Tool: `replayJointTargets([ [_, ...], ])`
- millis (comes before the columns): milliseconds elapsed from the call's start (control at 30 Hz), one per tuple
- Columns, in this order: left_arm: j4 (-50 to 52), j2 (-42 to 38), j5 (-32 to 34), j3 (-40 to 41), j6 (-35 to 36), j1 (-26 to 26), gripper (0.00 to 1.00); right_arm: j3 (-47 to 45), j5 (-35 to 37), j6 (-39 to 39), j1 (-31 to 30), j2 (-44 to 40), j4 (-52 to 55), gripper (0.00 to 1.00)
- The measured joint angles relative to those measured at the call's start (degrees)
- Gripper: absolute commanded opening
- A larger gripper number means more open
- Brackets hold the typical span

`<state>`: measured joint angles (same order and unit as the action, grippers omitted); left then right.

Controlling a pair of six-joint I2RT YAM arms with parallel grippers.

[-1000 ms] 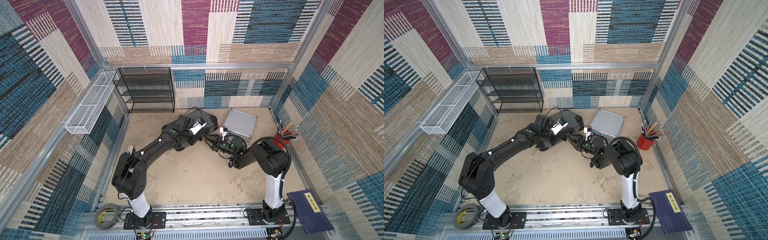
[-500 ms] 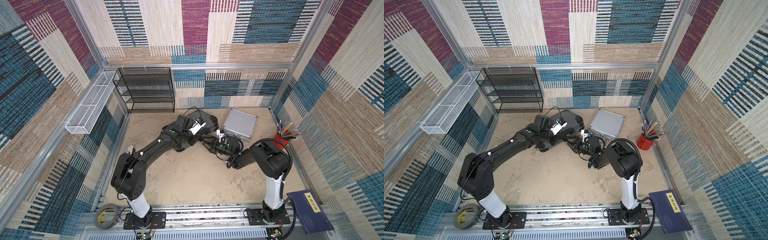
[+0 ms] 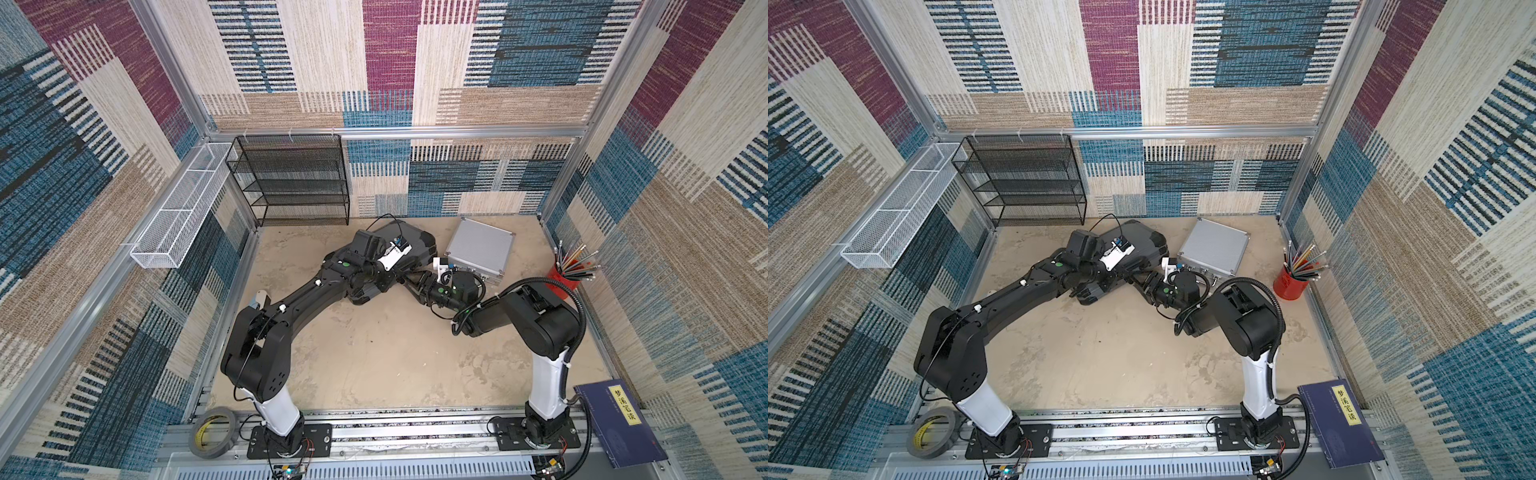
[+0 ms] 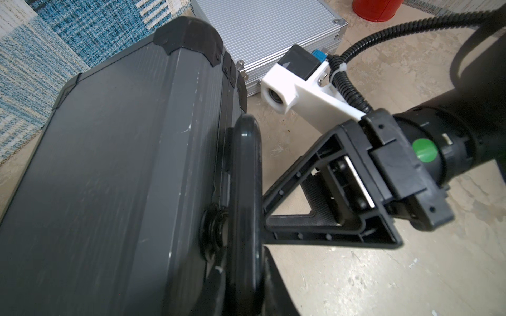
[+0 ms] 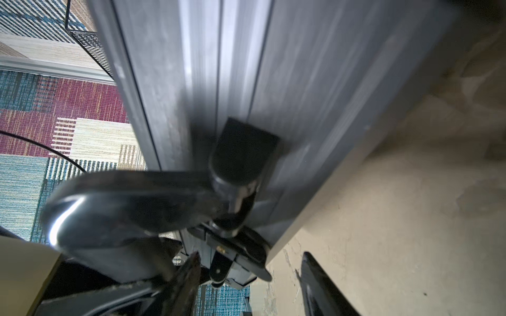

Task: Open the poker set cases
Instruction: Open the fastener on the poker set case.

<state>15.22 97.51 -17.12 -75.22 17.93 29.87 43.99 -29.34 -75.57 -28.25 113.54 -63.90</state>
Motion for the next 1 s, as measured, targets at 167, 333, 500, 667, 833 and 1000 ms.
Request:
replayJointTargets([
  [167, -0.37, 0.0, -0.28, 0.35, -0.2, 0.0, 0.0, 0.74, 0.94, -0.04, -0.2, 0.0, 0.59, 0.55],
  [333, -0.83, 0.0, -0.39, 0.5, -0.52, -0.02, 0.0, 1.4, 1.46, -0.52, -0.48, 0.0, 1.36, 0.51],
  [500, -2.05, 0.0, -0.81, 0.68, -1.88, 0.0, 0.0, 1.7, 1.44, -1.14, -0.7, 0.0, 1.9, 0.46],
  [667, -2.54, 0.0, -0.81, 0.76, -2.34, -0.02, 0.0, 1.77, 1.42, -1.57, -0.9, 0.0, 2.03, 0.4],
  [833, -3.19, 0.11, -0.79, 0.85, -2.75, -0.04, 0.0, 1.79, 1.27, -1.55, -0.92, -0.2, 2.27, 0.32],
  [1000, -3.91, 0.13, -0.7, 0.92, -2.82, -0.07, 0.0, 1.86, 1.46, -1.53, -0.9, -0.59, 3.1, 0.27],
])
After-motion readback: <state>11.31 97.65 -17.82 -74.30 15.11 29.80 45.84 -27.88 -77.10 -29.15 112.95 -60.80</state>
